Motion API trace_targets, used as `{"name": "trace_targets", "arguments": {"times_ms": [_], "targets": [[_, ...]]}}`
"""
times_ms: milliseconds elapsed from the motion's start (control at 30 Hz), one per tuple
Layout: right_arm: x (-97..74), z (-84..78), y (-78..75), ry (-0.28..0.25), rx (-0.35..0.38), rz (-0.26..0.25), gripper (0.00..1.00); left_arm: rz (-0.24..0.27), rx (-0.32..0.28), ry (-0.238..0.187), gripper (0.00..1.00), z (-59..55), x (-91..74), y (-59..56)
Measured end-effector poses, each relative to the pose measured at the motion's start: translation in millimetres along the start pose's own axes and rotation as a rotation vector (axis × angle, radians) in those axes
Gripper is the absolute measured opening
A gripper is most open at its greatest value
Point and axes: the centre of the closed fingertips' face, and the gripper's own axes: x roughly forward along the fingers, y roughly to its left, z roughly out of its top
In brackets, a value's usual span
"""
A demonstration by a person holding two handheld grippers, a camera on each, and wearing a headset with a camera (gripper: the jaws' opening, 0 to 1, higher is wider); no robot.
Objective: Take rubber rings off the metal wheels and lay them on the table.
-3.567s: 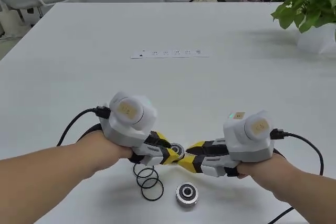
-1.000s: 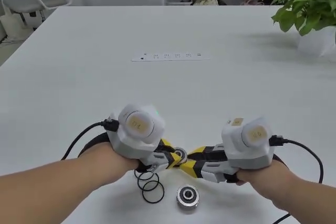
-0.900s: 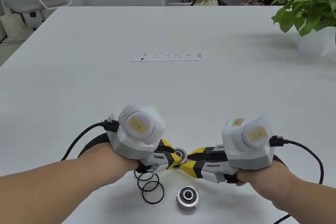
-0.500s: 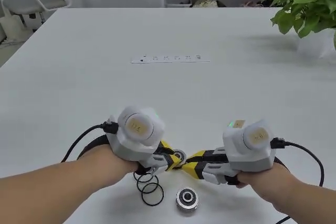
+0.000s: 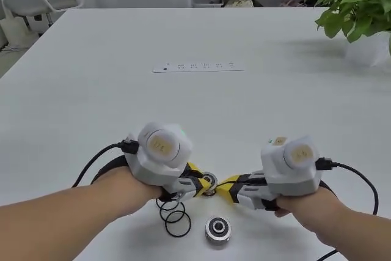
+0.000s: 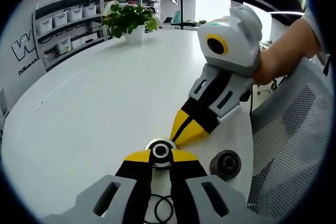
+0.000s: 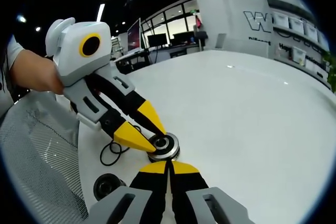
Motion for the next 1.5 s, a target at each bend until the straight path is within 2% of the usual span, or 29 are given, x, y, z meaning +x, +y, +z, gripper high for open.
{"name": "trace_targets", "arguments": {"times_ms": [300,433,533,767,800,1067,1200,1400,1467,1500], "targets": [[-3.3,4.1,-10.5,-0.044,0.121,-0.03,0.0,0.005,-0.001,-0.01,0.07,0.6,-0.3,-0.4],[-4.7,7.4,-11.1,-0.065,0.166,-0.026,0.0,0.004,-0.001,-0.008,0.07,0.7,-0.2,-0.6],[-6.1,12.5,-10.7,-0.102,0.206,-0.014,0.0,0.004,-0.001,-0.008,0.07,0.8,-0.3,-0.6],[-6.4,15.9,-5.3,-0.125,0.221,0.012,0.0,0.006,0.0,-0.008,0.07,0.7,0.3,-0.2],[-6.1,15.9,-6.1,-0.12,0.202,0.004,0.0,0.008,0.002,-0.007,0.07,0.6,0.4,0.0],[-6.9,16.5,-4.4,-0.117,0.202,0.003,0.0,0.009,0.007,-0.007,0.07,0.5,0.8,0.7],[-7.1,17.5,-2.8,-0.121,0.214,0.012,0.0,0.011,0.012,-0.008,0.07,0.5,0.9,0.6],[-4.0,21.5,5.5,-0.123,0.196,0.039,0.0,0.01,0.014,-0.008,0.07,0.4,0.7,0.4],[-2.9,28.5,14.6,-0.149,0.204,0.088,0.0,0.009,0.013,-0.008,0.07,0.4,0.9,0.1],[-3.8,37.8,18.3,-0.194,0.197,0.11,0.0,0.01,0.014,-0.008,0.07,0.2,0.9,0.0]]}}
